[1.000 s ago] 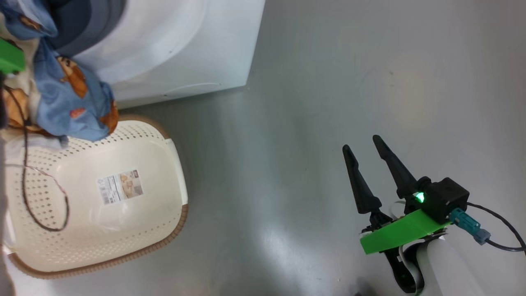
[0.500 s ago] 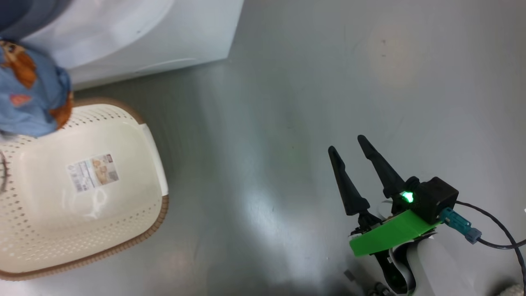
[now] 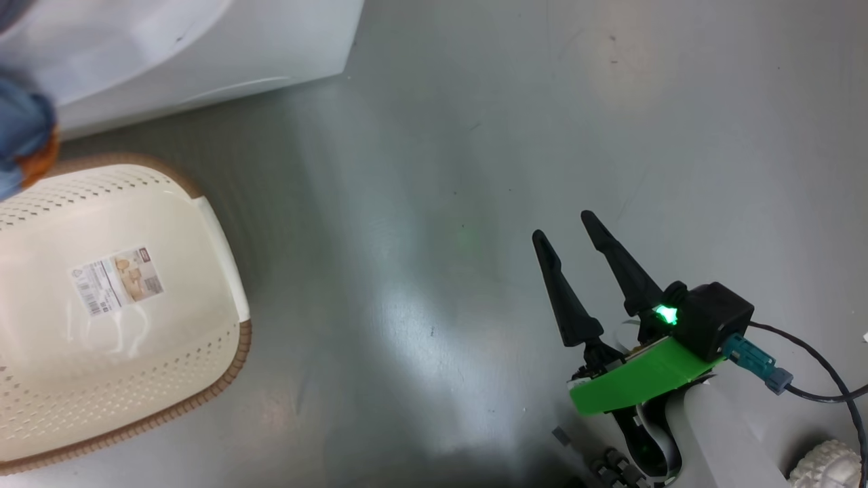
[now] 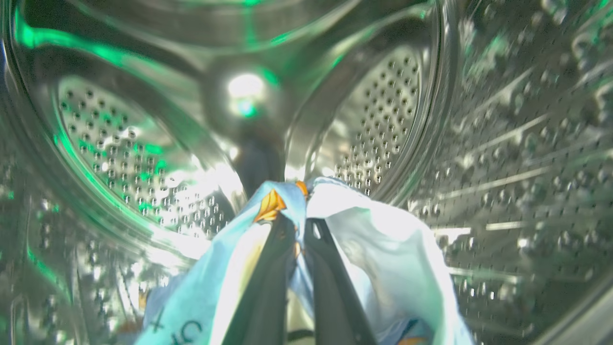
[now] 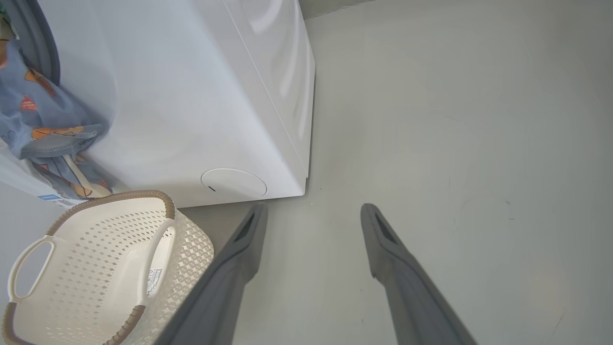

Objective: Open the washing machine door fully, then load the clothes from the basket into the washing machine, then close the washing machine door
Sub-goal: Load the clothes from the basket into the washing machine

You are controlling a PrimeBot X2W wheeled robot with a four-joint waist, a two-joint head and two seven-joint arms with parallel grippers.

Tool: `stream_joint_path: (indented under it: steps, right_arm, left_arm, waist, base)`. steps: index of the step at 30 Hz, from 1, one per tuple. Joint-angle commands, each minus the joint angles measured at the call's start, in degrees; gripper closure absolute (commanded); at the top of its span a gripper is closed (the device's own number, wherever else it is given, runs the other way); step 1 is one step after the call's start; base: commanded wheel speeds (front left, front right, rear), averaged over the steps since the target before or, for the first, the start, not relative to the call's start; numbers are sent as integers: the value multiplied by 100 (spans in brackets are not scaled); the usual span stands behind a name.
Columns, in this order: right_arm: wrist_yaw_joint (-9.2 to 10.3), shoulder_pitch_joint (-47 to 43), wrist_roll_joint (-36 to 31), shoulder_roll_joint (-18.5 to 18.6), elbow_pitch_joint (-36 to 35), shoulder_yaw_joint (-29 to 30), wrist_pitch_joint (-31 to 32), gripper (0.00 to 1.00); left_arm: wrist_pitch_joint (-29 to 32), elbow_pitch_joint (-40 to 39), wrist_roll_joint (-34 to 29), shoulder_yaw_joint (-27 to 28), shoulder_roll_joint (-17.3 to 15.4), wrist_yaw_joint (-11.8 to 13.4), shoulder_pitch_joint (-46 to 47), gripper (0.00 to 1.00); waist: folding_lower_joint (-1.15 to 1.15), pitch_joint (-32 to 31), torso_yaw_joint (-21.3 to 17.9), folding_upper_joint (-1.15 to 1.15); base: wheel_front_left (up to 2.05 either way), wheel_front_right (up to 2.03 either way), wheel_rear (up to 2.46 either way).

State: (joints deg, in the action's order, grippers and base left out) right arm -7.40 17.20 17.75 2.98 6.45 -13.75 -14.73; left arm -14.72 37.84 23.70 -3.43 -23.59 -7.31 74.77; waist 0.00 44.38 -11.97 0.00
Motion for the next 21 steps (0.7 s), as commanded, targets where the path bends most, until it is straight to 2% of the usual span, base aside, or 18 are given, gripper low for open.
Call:
stream_joint_path:
  steps: [1,14,21]
  right_arm:
    - [-9,-93,16,-11,-86,-116,-27,0]
    - [-9,17,-10,-11,13,-12,-27,0]
    - [-9,40,-38,-11,90,105,-27,0]
  left_arm:
    - [-27,-103,-43,114,-297,-13,-101,0]
    - [-28,357,17,-39,-101,-17,-368,0]
    - [-28,252,209,-208,-51,-17,-593,0]
  waist:
    - [0,-27,20,0]
    - [0,-299,217,0]
    - [0,-504,359,0]
  base:
    - [0,0,0]
    - [0,0,0]
    - [0,0,0]
